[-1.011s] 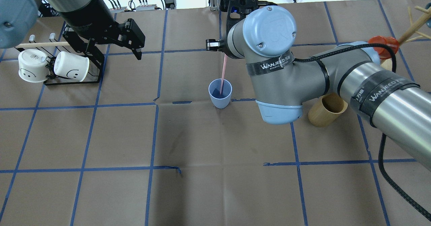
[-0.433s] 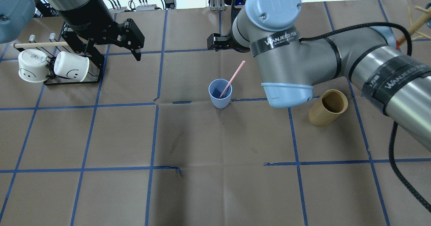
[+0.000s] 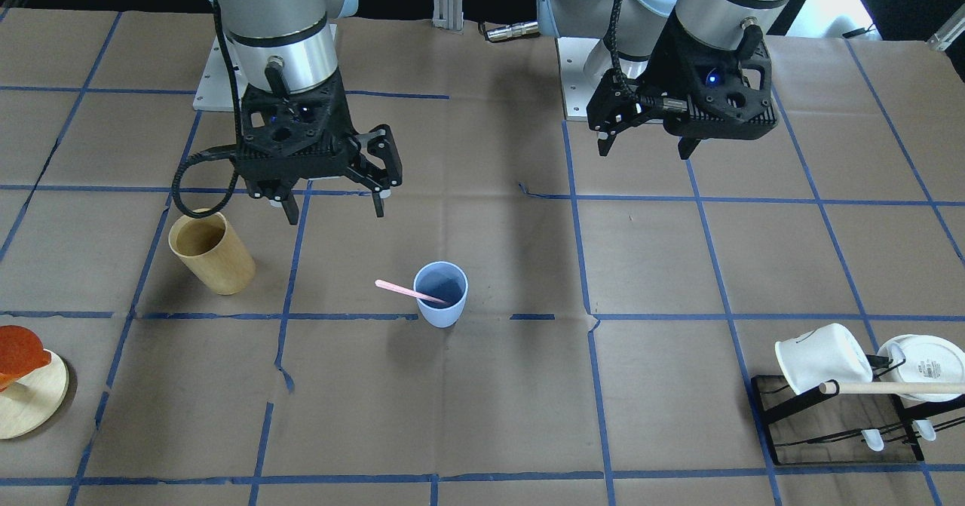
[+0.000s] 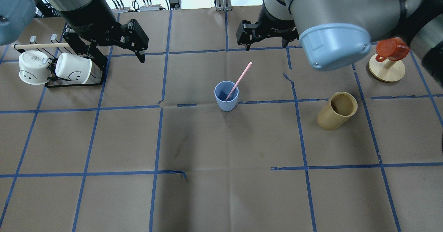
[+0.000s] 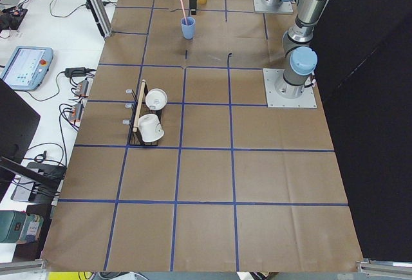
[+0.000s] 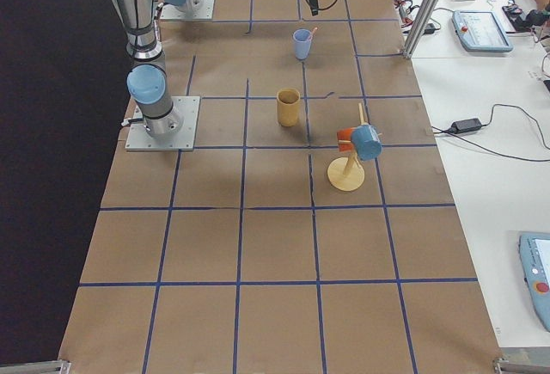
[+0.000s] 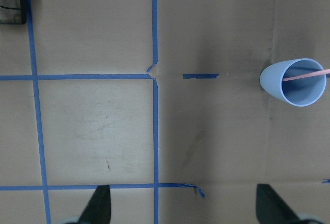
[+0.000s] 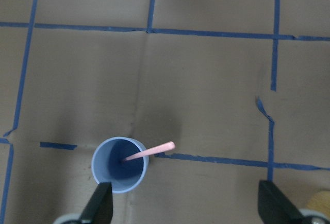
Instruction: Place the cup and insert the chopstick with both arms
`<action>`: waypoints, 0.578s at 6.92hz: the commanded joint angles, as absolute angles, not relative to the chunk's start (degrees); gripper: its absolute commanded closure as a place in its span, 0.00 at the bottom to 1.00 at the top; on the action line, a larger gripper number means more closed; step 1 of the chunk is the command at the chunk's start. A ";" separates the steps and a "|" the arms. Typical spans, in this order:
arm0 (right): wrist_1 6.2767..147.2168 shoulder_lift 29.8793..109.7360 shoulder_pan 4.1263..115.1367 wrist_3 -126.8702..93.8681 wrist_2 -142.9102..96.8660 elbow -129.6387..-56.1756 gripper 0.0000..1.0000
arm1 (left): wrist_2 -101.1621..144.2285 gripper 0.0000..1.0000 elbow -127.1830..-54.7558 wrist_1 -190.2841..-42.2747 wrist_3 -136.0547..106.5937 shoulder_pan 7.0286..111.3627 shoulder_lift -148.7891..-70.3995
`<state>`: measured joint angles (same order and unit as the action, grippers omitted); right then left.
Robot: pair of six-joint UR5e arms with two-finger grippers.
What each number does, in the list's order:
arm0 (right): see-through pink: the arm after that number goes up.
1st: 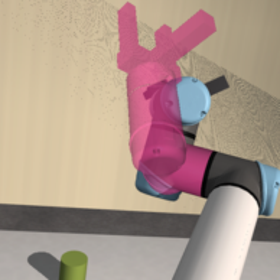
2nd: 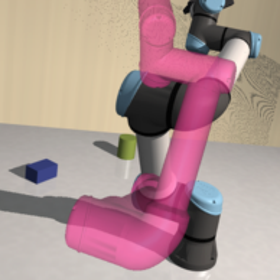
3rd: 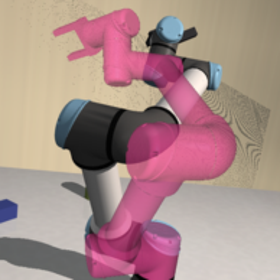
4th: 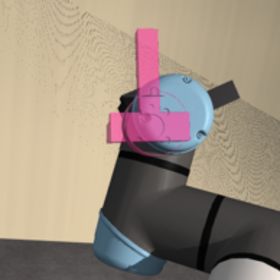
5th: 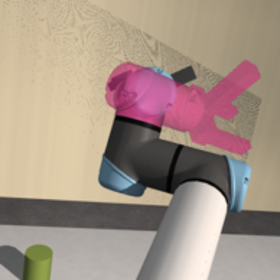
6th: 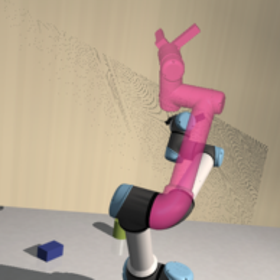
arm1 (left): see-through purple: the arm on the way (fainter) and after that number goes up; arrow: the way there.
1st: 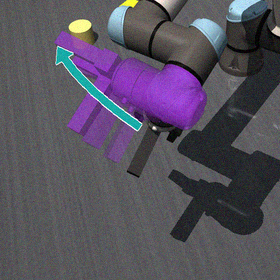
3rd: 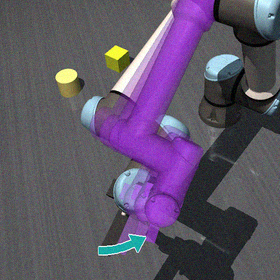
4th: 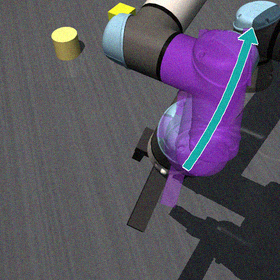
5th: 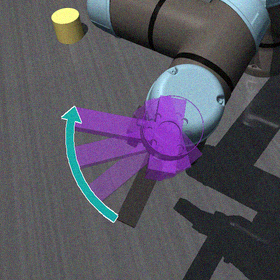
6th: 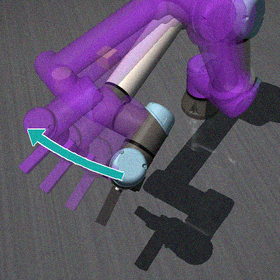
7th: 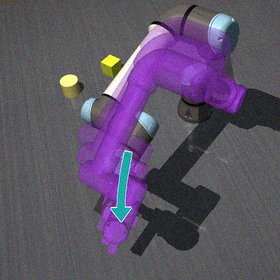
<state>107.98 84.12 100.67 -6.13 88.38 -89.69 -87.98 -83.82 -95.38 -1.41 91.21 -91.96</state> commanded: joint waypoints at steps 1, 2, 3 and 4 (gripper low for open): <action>102.75 87.87 93.20 1.55 88.42 -91.74 0.00 | -87.98 0.00 -83.85 -95.36 -1.41 91.23 -91.93; 102.66 90.85 90.38 1.76 88.59 -94.63 0.00 | -87.89 0.00 -83.50 -95.10 -1.32 91.23 -92.80; 102.74 92.88 89.39 1.93 88.77 -97.27 0.00 | -87.89 0.00 -83.50 -95.10 -1.32 91.14 -92.73; 97.78 93.16 89.21 1.93 88.68 -96.25 0.00 | -87.89 0.00 -83.58 -95.10 -1.23 91.14 -92.29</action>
